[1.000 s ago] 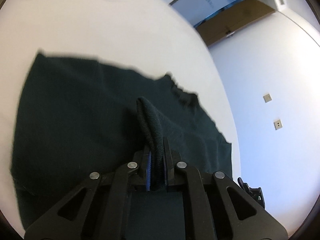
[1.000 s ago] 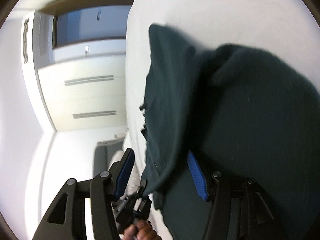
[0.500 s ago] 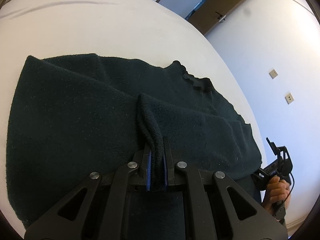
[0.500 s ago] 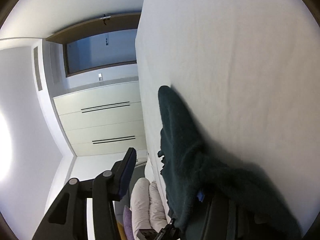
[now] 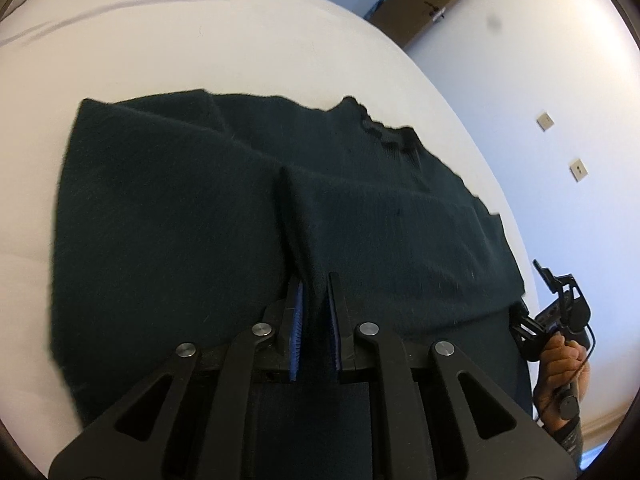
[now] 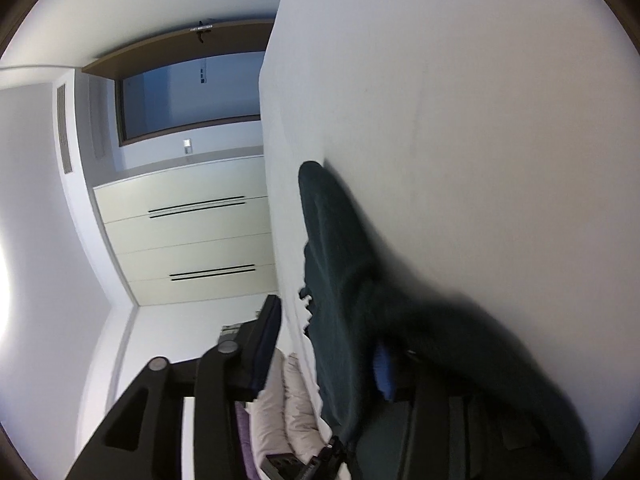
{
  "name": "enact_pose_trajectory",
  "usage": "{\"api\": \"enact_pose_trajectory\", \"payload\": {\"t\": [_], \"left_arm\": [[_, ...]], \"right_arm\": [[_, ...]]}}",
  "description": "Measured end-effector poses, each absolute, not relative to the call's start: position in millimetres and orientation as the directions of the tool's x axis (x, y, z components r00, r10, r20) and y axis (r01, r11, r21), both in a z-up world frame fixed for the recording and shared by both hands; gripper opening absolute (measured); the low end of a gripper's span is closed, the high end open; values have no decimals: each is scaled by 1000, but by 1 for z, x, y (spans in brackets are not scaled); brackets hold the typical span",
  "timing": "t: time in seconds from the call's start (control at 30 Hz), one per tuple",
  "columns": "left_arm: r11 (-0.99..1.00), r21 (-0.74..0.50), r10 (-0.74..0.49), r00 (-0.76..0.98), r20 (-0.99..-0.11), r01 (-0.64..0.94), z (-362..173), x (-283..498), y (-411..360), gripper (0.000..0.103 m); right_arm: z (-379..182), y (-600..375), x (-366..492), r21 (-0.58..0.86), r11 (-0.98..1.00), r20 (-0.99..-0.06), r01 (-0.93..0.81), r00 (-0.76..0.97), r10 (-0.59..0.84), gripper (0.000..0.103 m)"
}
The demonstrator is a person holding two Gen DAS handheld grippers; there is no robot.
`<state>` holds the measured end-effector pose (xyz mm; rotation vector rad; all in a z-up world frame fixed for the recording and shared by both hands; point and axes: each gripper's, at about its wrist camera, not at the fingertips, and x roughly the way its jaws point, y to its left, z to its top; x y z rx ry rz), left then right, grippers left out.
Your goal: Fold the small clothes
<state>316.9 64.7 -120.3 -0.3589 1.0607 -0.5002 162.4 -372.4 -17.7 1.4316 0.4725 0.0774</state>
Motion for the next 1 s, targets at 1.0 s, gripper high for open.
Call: {"api": "enact_pose_trajectory", "payload": {"t": [1.0], "left_arm": [[913, -179, -365, 540, -759, 366, -126, 294, 1, 13]], "right_arm": [[-4, -355, 255, 918, 357, -335, 171, 816, 470, 52]]}}
